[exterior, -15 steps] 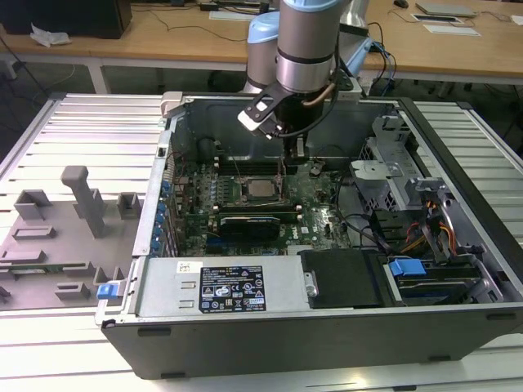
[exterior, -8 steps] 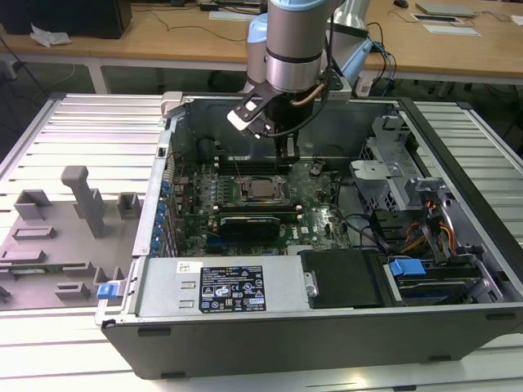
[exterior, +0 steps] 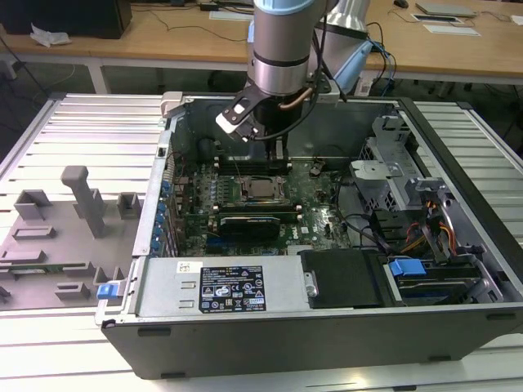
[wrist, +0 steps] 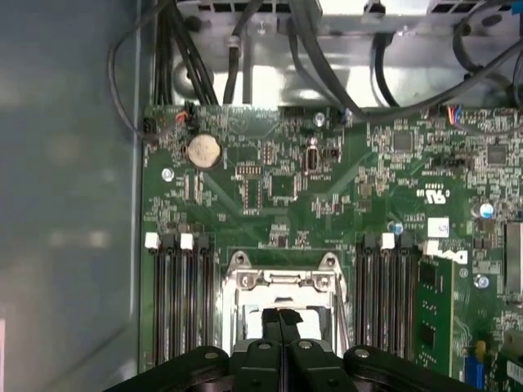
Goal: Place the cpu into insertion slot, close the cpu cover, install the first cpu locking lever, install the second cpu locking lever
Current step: 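Close the cpu cover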
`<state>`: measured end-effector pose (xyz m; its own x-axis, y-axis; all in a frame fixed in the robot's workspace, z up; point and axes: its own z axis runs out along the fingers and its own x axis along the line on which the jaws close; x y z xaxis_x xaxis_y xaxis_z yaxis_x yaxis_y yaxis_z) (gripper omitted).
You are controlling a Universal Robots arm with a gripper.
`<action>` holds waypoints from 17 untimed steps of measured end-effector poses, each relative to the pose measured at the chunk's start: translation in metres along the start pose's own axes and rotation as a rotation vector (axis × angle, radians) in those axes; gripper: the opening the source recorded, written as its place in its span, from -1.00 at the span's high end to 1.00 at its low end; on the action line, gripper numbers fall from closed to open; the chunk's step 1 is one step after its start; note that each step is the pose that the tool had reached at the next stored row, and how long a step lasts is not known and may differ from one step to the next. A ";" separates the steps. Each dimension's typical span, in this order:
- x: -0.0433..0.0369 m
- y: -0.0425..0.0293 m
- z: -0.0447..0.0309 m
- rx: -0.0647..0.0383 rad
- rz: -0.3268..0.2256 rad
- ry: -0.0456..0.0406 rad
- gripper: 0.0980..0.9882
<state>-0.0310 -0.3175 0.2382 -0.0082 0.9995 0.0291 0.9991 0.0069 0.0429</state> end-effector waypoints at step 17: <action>-0.0016 -0.0111 0.0057 0.006 -0.188 0.0052 0.98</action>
<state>-0.0418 -0.3190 0.2321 -0.1949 0.9805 0.0263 0.9801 0.1937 0.0426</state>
